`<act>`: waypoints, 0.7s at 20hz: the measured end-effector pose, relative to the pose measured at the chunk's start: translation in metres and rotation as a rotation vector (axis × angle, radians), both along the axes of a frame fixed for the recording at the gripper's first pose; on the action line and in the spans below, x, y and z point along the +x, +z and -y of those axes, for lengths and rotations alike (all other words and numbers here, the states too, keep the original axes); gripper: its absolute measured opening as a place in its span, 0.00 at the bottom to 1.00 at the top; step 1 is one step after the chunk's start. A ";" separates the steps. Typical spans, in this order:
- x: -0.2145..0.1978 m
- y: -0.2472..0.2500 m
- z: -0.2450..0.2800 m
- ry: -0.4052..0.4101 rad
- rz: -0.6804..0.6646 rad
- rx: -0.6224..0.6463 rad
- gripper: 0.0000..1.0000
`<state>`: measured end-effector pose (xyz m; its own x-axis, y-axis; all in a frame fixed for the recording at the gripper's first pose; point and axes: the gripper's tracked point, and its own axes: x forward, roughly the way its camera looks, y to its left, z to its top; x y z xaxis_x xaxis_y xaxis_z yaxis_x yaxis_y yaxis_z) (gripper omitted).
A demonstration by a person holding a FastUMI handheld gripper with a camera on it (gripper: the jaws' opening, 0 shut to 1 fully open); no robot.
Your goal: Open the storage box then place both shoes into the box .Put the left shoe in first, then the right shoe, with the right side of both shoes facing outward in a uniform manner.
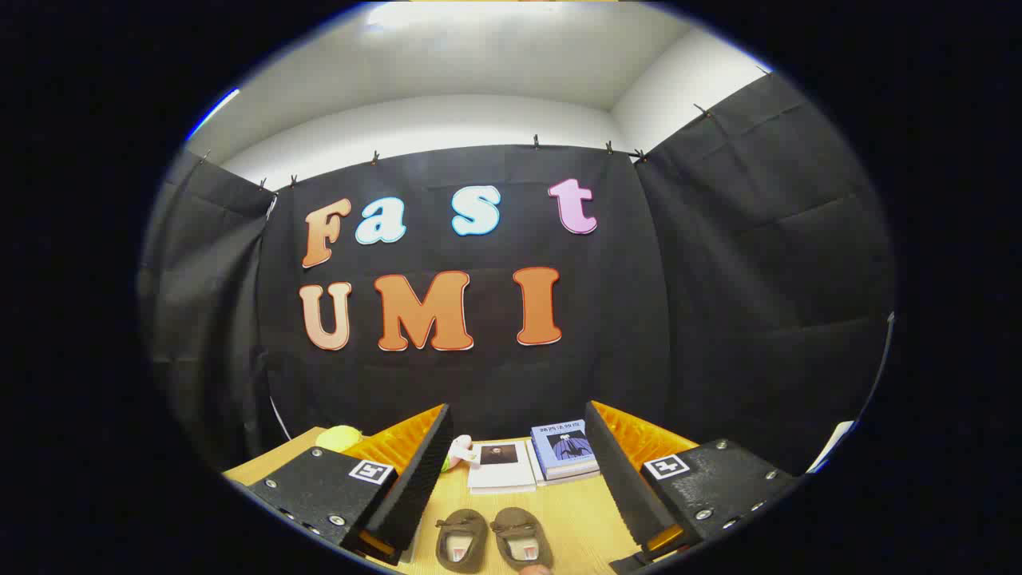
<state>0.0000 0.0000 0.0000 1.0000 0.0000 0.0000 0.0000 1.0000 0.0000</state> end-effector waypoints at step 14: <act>-0.014 -0.006 0.001 -0.024 -0.022 -0.013 0.98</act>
